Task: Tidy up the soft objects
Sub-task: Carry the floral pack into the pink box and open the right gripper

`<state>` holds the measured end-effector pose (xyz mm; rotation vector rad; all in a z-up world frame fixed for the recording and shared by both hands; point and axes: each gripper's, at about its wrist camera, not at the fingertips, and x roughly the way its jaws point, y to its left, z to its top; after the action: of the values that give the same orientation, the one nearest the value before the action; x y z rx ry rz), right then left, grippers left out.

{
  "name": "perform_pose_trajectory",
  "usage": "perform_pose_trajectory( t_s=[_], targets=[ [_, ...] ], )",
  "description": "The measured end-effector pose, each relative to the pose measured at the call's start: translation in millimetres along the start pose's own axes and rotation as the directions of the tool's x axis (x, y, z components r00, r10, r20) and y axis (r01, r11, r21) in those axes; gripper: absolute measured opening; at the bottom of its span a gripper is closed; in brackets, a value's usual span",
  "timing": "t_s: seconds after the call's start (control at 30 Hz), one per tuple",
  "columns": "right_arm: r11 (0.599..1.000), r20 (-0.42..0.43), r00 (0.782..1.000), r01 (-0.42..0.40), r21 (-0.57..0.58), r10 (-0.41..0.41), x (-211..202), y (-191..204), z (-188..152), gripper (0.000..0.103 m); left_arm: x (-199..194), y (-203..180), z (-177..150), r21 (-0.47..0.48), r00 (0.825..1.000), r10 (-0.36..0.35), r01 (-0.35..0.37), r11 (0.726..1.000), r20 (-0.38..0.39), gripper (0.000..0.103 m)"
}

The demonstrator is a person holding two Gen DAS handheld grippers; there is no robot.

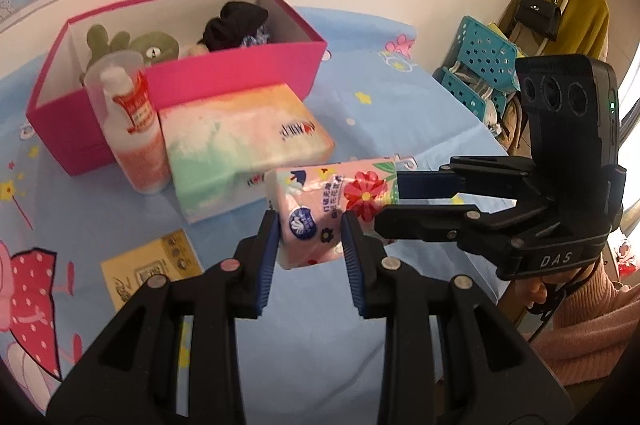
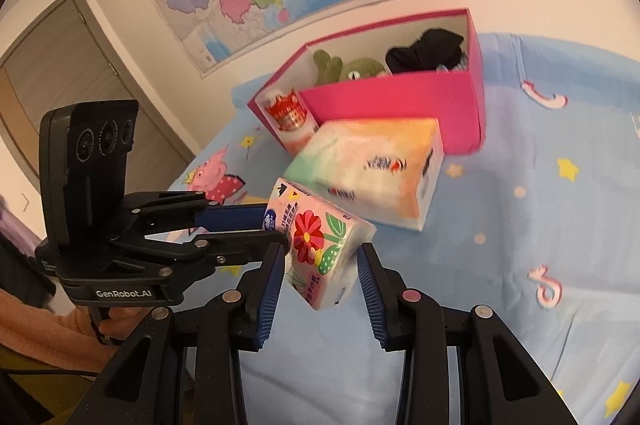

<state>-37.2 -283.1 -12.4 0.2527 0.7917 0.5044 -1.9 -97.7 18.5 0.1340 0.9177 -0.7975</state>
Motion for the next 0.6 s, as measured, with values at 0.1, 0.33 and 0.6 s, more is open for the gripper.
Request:
perform_pose_trajectory(
  t_s=[0.1,0.33,0.6],
  targets=[
    [1.000,0.017,1.000,0.004,-0.010,-0.004,-1.5,2.4,6.7,0.038,-3.2,1.8,7.1,0.008,1.000,0.009,-0.009,1.000,0.016,0.033],
    [0.999,0.044,0.999,0.015,-0.042,-0.013,-1.8,4.0,28.3,0.038,-7.0,7.2,30.4,0.025,0.998,0.038,-0.039,0.999,0.051,0.033],
    [0.997,0.102,0.995,0.026,-0.066,-0.019,-2.3,-0.2,64.1,0.038,-4.1,19.5,62.2,0.020,0.997,0.049,-0.050,0.999,0.066,0.033]
  ],
)
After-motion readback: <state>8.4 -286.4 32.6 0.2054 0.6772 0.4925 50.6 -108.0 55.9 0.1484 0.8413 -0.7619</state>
